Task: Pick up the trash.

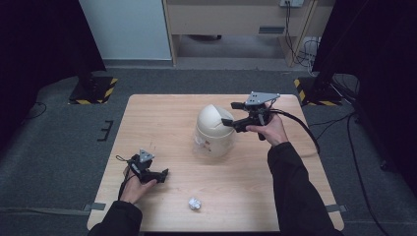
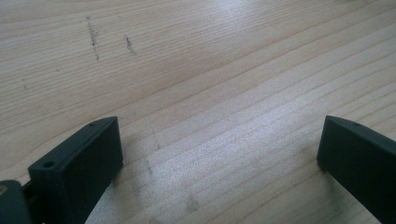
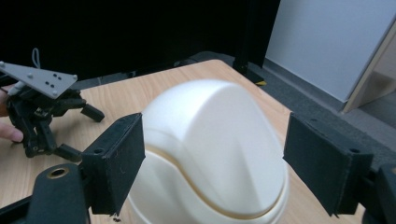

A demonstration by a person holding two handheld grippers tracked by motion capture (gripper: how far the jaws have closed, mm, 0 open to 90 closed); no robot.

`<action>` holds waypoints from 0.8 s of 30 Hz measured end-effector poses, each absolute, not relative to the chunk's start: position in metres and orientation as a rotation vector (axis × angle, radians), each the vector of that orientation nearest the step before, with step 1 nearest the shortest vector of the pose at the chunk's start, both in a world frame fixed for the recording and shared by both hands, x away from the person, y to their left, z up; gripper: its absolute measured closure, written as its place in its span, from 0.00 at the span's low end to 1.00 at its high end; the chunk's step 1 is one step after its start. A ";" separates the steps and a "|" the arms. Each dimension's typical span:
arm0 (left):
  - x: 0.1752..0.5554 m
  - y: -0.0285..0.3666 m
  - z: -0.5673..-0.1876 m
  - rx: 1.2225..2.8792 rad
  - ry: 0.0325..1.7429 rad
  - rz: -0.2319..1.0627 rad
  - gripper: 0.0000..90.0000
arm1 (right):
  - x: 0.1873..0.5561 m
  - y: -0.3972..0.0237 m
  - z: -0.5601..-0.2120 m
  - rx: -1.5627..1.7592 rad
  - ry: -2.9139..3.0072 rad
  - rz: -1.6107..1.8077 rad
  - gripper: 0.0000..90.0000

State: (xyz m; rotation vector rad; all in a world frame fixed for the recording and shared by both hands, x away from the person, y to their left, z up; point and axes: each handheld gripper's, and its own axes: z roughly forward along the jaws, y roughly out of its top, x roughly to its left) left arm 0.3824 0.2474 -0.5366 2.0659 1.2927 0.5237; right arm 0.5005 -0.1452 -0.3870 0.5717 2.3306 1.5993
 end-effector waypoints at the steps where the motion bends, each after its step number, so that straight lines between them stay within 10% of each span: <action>1: 0.382 0.248 -0.537 2.068 1.292 0.524 0.00 | 0.500 -0.144 -0.389 0.569 2.341 1.594 0.23; 24: 0.382 0.247 -0.537 2.066 1.293 0.524 0.00 | 0.497 -0.130 -0.420 0.596 2.461 1.532 0.22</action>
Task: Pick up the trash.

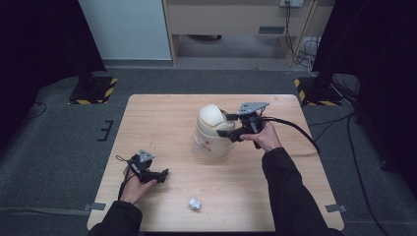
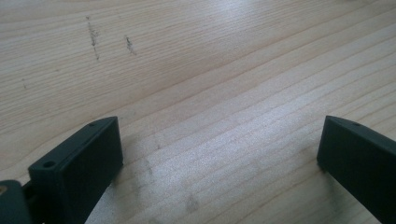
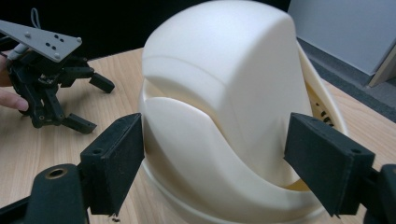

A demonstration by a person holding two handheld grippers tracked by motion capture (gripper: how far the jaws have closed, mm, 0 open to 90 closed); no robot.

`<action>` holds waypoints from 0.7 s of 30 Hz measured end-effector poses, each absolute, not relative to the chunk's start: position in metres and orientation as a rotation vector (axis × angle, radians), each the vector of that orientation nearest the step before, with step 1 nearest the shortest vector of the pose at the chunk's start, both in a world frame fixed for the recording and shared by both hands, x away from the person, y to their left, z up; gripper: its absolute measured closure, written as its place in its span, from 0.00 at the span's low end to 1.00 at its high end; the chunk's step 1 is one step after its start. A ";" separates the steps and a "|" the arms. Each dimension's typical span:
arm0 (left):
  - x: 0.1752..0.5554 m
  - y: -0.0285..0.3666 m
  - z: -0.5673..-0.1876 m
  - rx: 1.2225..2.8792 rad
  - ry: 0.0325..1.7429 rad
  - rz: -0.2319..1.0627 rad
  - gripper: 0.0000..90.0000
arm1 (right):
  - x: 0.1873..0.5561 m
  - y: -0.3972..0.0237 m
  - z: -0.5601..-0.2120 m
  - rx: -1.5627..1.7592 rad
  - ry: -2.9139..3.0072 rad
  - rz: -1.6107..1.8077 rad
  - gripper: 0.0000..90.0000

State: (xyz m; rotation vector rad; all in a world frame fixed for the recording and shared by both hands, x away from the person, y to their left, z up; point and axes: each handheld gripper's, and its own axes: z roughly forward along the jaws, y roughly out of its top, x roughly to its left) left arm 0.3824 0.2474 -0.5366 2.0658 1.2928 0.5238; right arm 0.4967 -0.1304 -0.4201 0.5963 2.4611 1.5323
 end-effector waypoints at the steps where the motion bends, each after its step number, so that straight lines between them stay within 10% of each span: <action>1: 0.382 0.247 -0.537 2.066 1.293 0.524 0.00 | 0.497 -0.130 -0.421 0.599 2.465 1.534 0.22; 21: 0.382 0.248 -0.537 2.068 1.292 0.524 0.00 | 0.496 -0.124 -0.425 0.595 2.449 1.587 0.23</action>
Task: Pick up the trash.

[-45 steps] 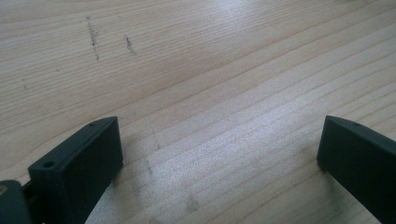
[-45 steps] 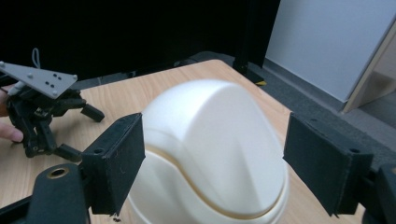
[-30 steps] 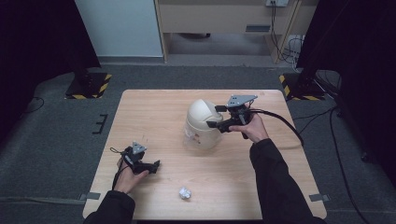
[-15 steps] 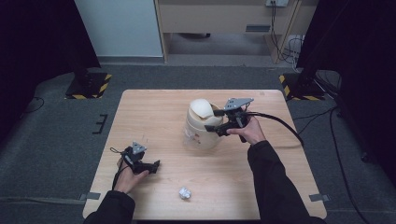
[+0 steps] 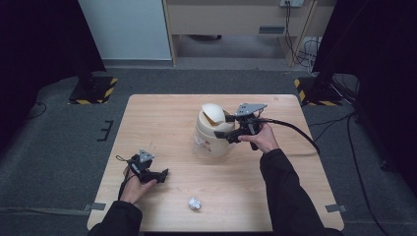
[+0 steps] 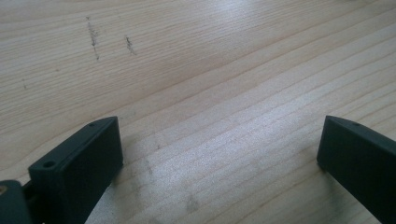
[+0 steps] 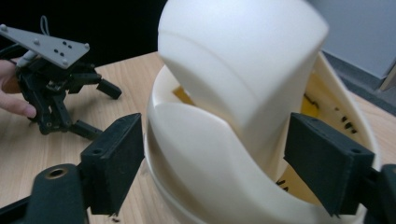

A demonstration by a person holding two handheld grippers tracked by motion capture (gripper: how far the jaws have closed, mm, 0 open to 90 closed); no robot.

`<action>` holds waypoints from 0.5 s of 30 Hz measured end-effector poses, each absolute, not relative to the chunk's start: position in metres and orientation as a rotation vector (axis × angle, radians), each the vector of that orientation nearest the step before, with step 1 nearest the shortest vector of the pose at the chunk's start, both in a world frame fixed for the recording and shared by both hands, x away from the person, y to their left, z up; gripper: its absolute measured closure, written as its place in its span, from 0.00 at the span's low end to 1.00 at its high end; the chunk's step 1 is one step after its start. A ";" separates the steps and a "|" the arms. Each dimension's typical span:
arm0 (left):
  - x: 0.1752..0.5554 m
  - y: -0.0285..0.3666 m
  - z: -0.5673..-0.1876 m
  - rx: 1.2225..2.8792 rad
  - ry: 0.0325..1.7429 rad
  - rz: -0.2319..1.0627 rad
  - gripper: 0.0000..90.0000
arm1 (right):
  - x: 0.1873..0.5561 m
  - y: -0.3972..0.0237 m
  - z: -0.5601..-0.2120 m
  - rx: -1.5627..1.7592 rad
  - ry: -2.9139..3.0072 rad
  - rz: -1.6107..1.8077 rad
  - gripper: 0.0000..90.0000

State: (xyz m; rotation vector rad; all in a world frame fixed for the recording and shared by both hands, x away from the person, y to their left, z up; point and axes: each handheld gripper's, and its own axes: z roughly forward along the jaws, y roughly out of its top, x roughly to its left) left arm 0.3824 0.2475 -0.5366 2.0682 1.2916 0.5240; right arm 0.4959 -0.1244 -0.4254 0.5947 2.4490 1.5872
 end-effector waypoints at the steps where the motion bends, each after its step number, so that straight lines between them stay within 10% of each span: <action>1: 0.382 0.247 -0.537 2.066 1.293 0.524 0.00 | 0.496 -0.125 -0.424 0.599 2.443 1.592 0.23; 15: 0.382 0.247 -0.537 2.065 1.293 0.525 0.00 | 0.476 -0.153 -0.398 0.610 2.329 1.649 0.22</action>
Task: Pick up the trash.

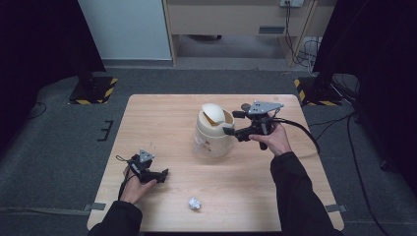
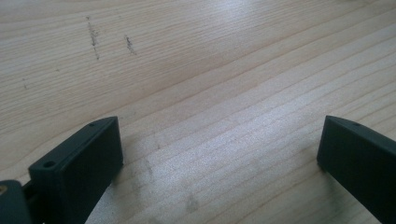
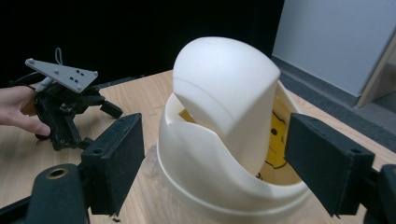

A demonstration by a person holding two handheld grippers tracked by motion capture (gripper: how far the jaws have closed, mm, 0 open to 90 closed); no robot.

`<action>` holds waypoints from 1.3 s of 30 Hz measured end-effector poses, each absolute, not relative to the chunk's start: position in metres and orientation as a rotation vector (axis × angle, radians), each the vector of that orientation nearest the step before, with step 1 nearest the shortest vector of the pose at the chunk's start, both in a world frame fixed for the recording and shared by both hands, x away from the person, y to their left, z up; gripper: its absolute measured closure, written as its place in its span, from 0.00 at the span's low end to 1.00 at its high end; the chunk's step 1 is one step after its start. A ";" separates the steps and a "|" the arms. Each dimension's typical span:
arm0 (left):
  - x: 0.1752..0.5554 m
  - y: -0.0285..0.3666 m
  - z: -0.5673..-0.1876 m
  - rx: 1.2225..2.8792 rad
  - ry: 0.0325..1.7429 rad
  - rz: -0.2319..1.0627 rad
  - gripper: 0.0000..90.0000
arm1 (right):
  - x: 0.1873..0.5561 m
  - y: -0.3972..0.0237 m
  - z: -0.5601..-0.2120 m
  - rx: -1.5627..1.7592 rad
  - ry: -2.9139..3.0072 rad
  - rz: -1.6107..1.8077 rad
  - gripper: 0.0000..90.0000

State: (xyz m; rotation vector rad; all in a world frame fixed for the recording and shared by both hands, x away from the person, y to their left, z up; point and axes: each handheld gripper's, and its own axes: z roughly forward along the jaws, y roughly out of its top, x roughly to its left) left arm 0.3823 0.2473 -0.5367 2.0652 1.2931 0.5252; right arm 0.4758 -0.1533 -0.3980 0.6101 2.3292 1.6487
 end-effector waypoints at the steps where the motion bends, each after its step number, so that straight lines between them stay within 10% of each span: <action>1: 0.382 0.247 -0.537 2.065 1.293 0.525 0.00 | 0.473 -0.156 -0.397 0.614 2.319 1.646 0.23; 39: 0.382 0.247 -0.537 2.067 1.293 0.525 0.00 | 0.387 -0.155 -0.411 0.549 2.389 1.640 0.21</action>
